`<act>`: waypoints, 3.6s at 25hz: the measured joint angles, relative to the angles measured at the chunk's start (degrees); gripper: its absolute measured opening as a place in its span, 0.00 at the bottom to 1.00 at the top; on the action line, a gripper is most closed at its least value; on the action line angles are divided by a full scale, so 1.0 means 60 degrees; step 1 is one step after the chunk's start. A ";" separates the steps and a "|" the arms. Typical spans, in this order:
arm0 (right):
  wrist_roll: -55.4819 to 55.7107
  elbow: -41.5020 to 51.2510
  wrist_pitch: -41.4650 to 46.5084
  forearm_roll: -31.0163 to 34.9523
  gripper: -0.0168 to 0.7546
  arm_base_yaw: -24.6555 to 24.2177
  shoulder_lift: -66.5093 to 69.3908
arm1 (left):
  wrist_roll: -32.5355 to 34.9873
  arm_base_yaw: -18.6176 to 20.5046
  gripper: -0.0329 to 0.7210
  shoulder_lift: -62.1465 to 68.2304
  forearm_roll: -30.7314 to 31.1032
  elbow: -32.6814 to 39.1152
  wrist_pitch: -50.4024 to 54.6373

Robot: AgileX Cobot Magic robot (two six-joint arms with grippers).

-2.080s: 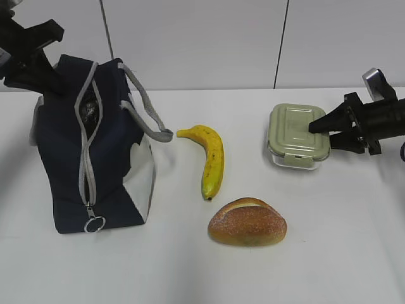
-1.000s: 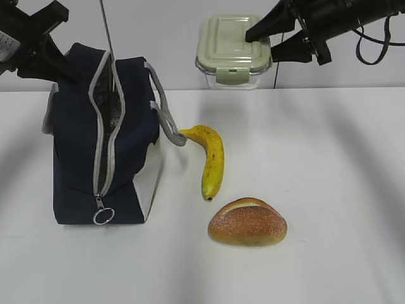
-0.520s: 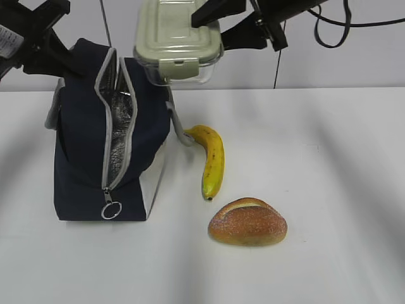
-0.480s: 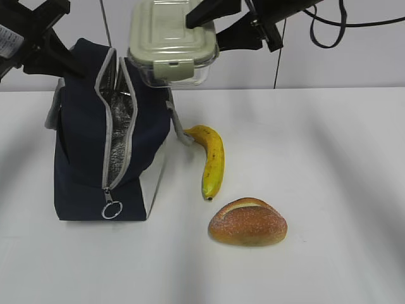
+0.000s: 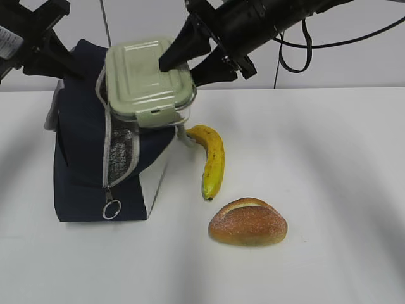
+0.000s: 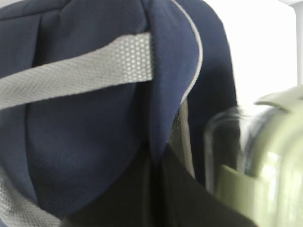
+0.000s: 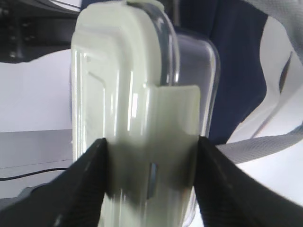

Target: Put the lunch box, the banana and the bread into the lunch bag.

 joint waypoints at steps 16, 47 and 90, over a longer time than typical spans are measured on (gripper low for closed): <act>0.2561 -0.3014 0.0192 -0.4531 0.53 0.1676 0.1437 | 0.0230 0.0000 0.04 0.0000 -0.0045 0.0000 0.0117; 0.3386 -0.6260 0.0119 -0.6708 0.81 0.2457 0.3438 | 0.0251 0.0000 0.04 0.0202 -0.0002 -0.0008 0.0001; 0.3969 -0.0292 -0.0446 -0.7049 0.79 0.0795 0.1356 | 0.0270 0.0000 0.04 0.0202 0.0114 -0.0008 0.0045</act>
